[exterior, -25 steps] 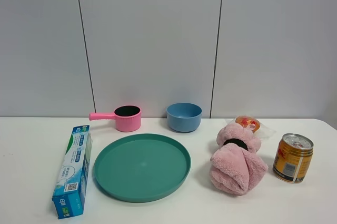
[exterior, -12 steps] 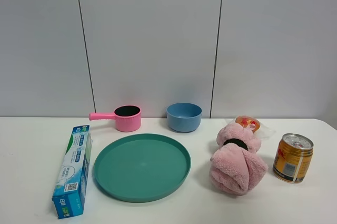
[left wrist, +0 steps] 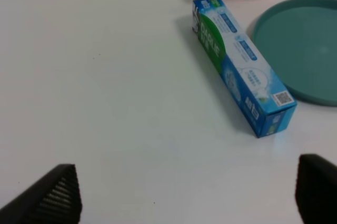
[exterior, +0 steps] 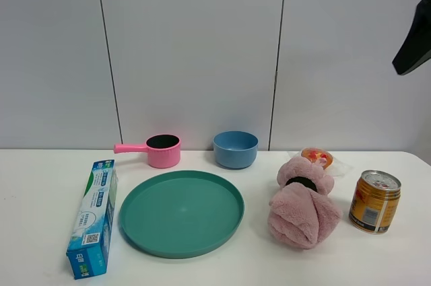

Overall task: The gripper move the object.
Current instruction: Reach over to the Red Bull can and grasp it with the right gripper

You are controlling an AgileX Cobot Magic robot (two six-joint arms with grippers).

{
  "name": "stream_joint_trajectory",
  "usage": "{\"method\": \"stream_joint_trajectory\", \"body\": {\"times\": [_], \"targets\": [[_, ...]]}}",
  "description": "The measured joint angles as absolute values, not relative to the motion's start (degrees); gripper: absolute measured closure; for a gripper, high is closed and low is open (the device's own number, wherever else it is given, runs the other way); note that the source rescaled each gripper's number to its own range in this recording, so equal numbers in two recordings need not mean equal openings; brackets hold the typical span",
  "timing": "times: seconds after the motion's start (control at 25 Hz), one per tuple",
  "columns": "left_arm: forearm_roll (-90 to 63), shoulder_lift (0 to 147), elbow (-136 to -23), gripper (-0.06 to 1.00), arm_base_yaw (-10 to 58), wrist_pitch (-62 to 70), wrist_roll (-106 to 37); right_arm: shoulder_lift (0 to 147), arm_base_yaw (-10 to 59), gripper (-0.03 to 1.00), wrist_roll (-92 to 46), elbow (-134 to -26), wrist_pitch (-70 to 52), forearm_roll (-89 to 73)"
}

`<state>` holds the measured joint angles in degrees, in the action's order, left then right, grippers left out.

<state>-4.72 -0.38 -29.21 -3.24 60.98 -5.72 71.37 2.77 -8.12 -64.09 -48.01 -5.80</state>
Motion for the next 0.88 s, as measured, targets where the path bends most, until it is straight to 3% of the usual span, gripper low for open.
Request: {"method": "stream_joint_trajectory", "body": {"times": [0.2, 0.88], "targets": [[-4.7, -0.4, -29.2, -0.06, -3.2, 61.0, -5.7, 82.6, 2.8, -0.03, 0.0, -66.5, -48.9, -1.0], [-4.7, -0.4, -29.2, -0.06, -3.2, 61.0, -5.7, 101.5, 2.8, -0.03, 0.7, -66.6, -43.7, 0.8]]}}
